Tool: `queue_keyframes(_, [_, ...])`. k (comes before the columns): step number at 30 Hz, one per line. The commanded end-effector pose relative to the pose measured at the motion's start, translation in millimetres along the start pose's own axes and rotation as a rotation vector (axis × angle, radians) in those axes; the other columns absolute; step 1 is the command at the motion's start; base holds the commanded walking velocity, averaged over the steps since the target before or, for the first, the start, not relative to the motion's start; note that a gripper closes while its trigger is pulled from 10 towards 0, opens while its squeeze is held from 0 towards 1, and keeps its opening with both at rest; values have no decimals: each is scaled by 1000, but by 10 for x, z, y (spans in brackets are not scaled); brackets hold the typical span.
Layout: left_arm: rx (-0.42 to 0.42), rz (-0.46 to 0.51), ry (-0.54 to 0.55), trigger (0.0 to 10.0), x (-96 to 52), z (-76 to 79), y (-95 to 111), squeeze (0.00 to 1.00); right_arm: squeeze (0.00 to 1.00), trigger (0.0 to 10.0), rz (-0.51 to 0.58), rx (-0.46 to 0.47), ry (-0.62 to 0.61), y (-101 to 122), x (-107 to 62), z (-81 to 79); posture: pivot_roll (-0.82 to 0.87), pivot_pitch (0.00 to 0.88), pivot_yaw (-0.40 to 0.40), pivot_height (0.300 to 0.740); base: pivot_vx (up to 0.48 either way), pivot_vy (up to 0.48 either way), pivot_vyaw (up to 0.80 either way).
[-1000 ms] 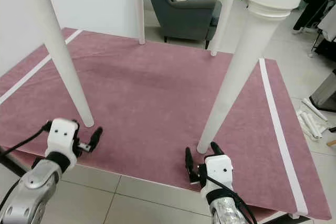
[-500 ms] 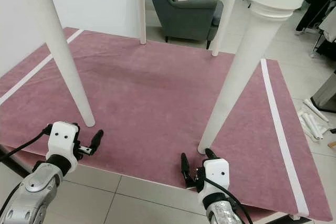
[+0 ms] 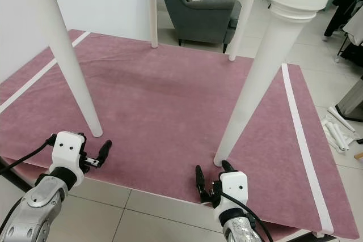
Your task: Building children table
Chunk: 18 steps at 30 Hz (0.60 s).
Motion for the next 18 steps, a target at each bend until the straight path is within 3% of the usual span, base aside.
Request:
queue_keyframes(1, [0, -22, 8, 10000, -20, -19, -28, 0, 0, 10000, -13, -24, 4, -18, -8, 13, 127, 3, -38, 740, 0, 0, 0])
queue_keyframes(18, [0, -22, 8, 10000, -20, -19, -28, 0, 0, 10000, -13, -24, 4, -18, -8, 13, 127, 3, -38, 740, 0, 0, 0])
Point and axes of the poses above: a point about 5 cm out from each wrist's last joint towards the gripper, its own x axis pointing out of the wrist towards the gripper, its own y axis along the axis of the wrist's last joint, z = x × y, the point moved 1 cm from there along x, pointing out of the wrist towards the gripper, and after that the axes turned 1 degree about -x, right-handed, at the moved point
